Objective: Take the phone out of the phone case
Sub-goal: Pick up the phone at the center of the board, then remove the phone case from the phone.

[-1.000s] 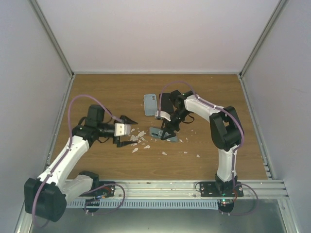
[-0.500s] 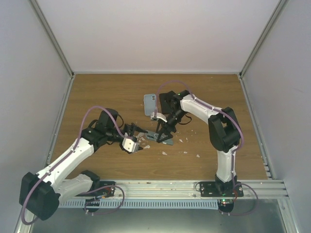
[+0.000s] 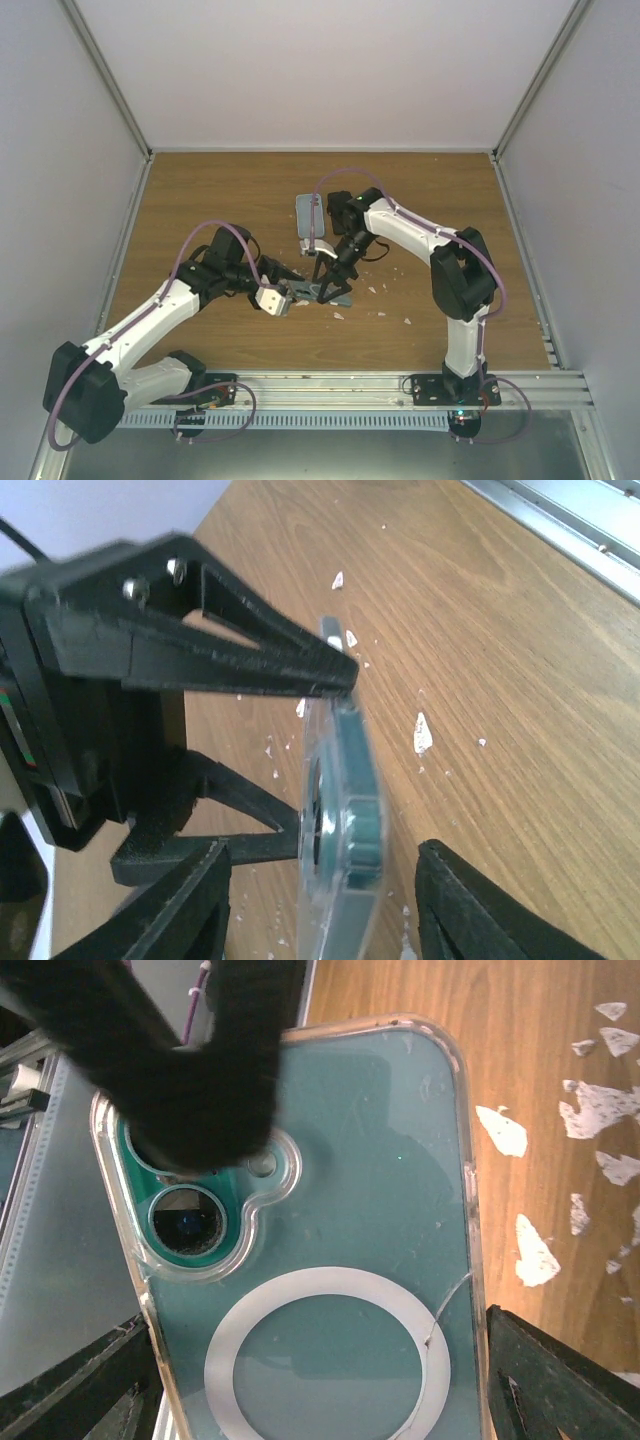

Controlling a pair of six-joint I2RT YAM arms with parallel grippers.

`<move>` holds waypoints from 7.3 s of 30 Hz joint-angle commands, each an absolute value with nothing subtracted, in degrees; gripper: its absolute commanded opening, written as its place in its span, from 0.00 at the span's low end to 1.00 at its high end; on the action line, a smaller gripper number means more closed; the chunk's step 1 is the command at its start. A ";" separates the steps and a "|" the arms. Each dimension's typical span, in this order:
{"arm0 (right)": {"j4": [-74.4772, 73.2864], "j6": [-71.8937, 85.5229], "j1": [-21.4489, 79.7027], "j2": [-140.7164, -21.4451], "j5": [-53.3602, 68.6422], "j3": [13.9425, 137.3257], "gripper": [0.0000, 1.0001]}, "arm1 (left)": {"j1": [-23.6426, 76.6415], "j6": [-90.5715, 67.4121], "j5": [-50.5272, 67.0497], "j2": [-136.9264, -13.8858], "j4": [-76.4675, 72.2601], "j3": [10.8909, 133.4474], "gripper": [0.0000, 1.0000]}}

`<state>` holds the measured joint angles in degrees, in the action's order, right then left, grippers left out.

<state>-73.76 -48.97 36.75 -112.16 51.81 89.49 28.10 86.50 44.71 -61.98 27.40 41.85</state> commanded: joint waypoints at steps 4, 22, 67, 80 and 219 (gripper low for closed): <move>-76.00 -50.42 38.58 -107.40 55.11 90.98 0.55 | 28.57 85.05 44.75 -62.58 25.05 43.18 0.39; -64.80 -49.21 30.50 -93.77 53.75 85.37 0.93 | 28.38 72.41 50.79 -64.74 40.06 52.19 0.00; -47.10 -28.08 34.63 -87.91 41.72 79.11 0.01 | 12.90 37.51 68.85 -81.55 37.57 69.47 0.52; -28.74 -5.56 21.43 -87.45 63.46 87.97 0.00 | 8.83 -3.30 68.47 -76.26 0.69 62.14 0.59; 9.45 35.39 21.36 -85.63 77.28 75.79 0.01 | 19.82 -42.12 63.45 -72.58 -32.83 55.52 0.54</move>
